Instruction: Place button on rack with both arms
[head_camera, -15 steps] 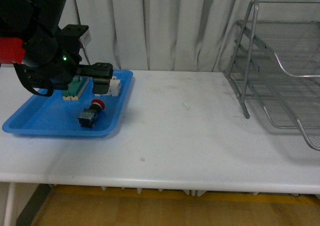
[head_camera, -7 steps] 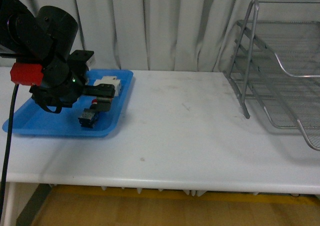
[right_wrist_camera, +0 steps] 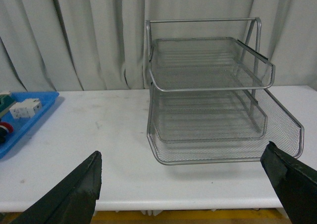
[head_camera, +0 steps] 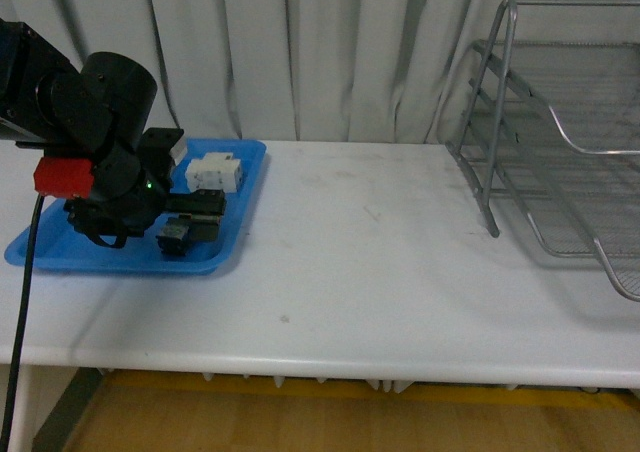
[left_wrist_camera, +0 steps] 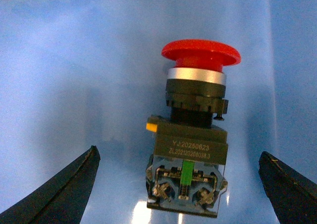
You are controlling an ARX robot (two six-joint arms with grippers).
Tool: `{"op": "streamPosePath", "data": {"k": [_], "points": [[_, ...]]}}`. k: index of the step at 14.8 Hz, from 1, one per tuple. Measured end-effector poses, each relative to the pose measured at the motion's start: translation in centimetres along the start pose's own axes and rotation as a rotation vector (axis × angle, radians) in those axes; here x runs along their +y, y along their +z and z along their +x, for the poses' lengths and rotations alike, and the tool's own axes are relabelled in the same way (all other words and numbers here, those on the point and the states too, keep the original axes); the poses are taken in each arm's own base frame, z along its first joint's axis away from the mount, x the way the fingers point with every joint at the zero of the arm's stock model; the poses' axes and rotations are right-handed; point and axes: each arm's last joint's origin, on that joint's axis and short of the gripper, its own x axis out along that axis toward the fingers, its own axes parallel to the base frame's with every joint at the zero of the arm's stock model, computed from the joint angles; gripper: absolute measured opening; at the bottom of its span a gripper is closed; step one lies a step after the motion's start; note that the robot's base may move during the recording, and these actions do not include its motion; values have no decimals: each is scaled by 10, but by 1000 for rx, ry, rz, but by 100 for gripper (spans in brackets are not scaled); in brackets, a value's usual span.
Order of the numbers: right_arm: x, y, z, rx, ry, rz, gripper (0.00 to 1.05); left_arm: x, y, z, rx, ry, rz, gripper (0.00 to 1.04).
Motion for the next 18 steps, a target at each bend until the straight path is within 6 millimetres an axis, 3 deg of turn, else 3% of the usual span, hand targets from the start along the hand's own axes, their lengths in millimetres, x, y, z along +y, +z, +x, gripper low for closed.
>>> {"op": "streamPosePath", "data": {"k": [4,5,9,11,12,16,18], "points": [[0,0,0,0,0,0,98,-5,2,14,-8,7,32,94],[0,0,0,0,0,0,98,-5,4,13,-17,13,33,80],[0,0,0,0,0,0,98,-5,6,13,-29,21,33,42],[0,0,0,0,0,0,98,-4,3,10,-48,21,31,36],[0,0,0,0,0,0,98,-4,2,-1,-69,15,31,36],[0,0,0,0,0,0,98,-13,12,-113,-279,-42,46,36],[0,0,0,0,0,0,98,-14,6,-156,-335,-58,55,36]]}}
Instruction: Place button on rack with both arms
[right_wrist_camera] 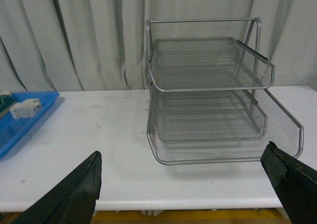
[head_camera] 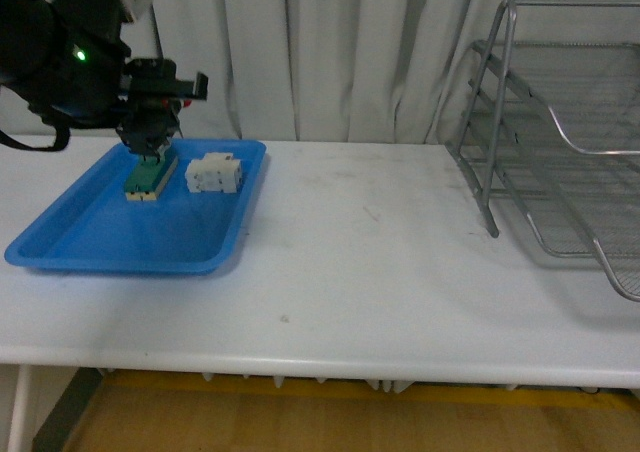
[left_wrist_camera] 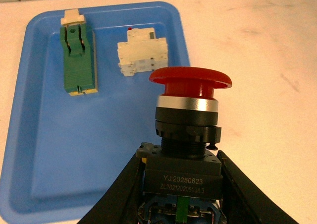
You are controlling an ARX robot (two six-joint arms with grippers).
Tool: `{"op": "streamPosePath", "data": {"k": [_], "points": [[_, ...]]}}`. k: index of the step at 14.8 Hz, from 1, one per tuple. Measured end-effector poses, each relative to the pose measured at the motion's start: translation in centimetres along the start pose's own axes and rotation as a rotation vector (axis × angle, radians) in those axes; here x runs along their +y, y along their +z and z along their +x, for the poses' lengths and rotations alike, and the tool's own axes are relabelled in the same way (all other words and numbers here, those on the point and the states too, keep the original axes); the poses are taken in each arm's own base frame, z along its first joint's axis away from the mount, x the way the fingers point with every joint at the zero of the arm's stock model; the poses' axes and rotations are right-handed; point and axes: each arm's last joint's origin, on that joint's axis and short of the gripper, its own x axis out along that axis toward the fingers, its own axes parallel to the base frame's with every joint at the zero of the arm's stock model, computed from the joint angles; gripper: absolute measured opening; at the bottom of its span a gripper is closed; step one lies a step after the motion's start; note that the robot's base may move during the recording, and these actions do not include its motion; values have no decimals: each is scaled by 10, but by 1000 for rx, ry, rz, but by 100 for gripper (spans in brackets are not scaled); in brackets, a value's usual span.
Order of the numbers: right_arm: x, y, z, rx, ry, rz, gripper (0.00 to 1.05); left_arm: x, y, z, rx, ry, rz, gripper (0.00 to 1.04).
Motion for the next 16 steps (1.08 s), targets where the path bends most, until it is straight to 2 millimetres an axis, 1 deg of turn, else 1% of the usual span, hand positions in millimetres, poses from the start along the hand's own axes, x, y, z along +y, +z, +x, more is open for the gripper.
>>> {"op": "streamPosePath", "data": {"k": [3,4,5,6,7,8,10,11,13,16], "points": [[0,0,0,0,0,0,98,0,-5,-52,-32,-17,-1,36],[0,0,0,0,0,0,98,0,-5,-78,-71,-20,-3,36],[0,0,0,0,0,0,98,-3,-4,-102,-124,-24,4,36],[0,0,0,0,0,0,98,-13,-5,-127,-186,-50,20,36],[0,0,0,0,0,0,98,-21,-14,-145,-217,-84,34,36],[0,0,0,0,0,0,98,-26,-28,-153,-215,-112,42,36],[0,0,0,0,0,0,98,-25,-51,-152,-167,-86,38,36],[0,0,0,0,0,0,98,-24,-58,-154,-156,-79,22,36],[0,0,0,0,0,0,98,-28,-63,-163,-181,-84,18,36],[0,0,0,0,0,0,98,-35,-72,-160,-159,-88,18,36]]}}
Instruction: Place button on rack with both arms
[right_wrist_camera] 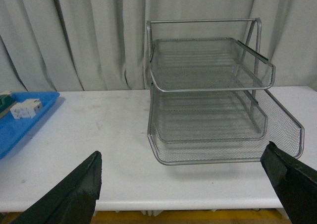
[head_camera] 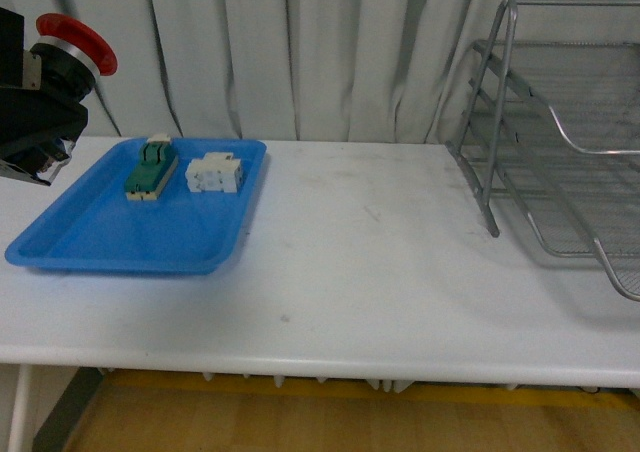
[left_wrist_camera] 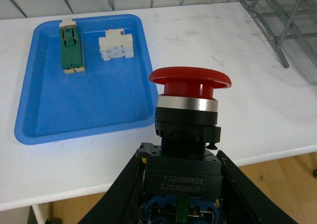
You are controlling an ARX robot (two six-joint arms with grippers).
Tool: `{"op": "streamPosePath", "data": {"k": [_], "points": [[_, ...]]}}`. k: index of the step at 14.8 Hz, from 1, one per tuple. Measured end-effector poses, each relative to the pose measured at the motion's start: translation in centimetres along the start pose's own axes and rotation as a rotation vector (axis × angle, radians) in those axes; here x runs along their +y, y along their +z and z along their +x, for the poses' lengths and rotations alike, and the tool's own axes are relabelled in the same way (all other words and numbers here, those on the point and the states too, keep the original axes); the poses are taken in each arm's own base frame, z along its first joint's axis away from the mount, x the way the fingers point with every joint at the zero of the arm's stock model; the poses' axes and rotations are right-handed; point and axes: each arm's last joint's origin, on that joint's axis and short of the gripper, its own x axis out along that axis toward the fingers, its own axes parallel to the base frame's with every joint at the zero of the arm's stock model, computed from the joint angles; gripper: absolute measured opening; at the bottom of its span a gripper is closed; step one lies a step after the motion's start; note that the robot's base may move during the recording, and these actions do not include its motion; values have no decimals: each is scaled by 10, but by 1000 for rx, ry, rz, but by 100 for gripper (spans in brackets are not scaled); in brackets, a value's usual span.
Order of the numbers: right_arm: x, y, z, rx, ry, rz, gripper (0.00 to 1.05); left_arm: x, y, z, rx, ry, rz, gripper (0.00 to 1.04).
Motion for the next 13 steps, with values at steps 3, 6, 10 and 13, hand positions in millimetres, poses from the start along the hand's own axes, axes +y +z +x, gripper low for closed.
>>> {"op": "streamPosePath", "data": {"k": [3,6,10,13], "points": [[0,0,0,0,0,0,98,-4,0,1,-8,-1,6,36],[0,0,0,0,0,0,98,-6,-1,2,-2,-9,10,36],[0,0,0,2,0,0,98,-12,-2,7,2,-28,11,36],[0,0,0,2,0,0,98,-19,-1,18,19,-48,20,36]]}}
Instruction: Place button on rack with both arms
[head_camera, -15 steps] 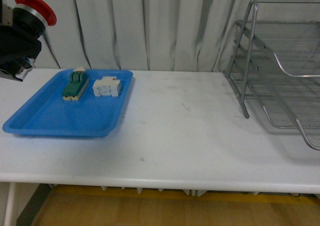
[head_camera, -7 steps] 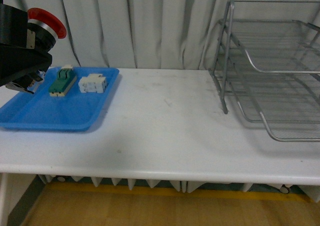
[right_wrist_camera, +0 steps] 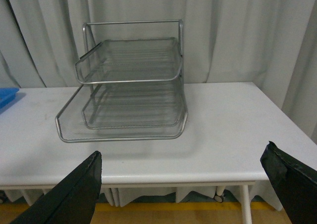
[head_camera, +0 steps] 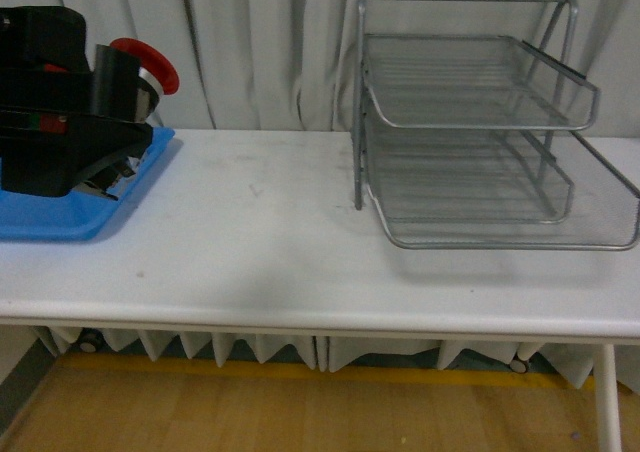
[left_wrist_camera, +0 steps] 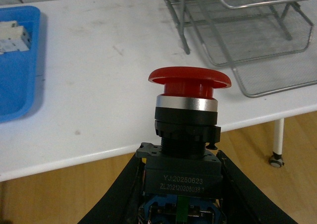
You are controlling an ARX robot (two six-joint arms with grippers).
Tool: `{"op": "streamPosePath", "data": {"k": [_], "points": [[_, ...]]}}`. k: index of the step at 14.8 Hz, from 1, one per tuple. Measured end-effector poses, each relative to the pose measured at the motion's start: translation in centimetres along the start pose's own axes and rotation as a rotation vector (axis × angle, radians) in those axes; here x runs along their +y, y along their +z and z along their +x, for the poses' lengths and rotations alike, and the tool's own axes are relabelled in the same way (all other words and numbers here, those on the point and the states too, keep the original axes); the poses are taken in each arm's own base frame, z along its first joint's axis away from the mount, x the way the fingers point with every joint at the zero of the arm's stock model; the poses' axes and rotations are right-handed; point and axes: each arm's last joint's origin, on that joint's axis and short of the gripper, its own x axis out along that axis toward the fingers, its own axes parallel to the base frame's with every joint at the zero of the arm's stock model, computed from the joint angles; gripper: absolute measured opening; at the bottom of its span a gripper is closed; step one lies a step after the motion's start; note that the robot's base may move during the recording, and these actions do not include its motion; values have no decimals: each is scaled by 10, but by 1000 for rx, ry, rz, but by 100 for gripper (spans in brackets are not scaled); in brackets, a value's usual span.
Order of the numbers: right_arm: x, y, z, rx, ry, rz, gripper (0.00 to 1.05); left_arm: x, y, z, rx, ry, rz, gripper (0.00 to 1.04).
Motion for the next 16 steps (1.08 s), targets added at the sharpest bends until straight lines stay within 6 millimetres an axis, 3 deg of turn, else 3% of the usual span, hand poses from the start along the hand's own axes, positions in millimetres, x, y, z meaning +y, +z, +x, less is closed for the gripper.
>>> {"op": "streamPosePath", "data": {"k": [2,5,7,9,13,16], "points": [[0,0,0,-1,-3,0,98,-10,12,13,-8,-26,14,36],[0,0,0,-2,-2,0,98,-43,46,45,-21,-117,71,36],[0,0,0,-2,-2,0,98,-86,76,83,0,-208,147,36],[0,0,0,-2,-2,0,98,-126,92,116,35,-279,227,36],[0,0,0,-2,-2,0,98,-189,96,177,109,-348,334,36],[0,0,0,-2,-2,0,98,-193,92,220,184,-299,345,36]]}}
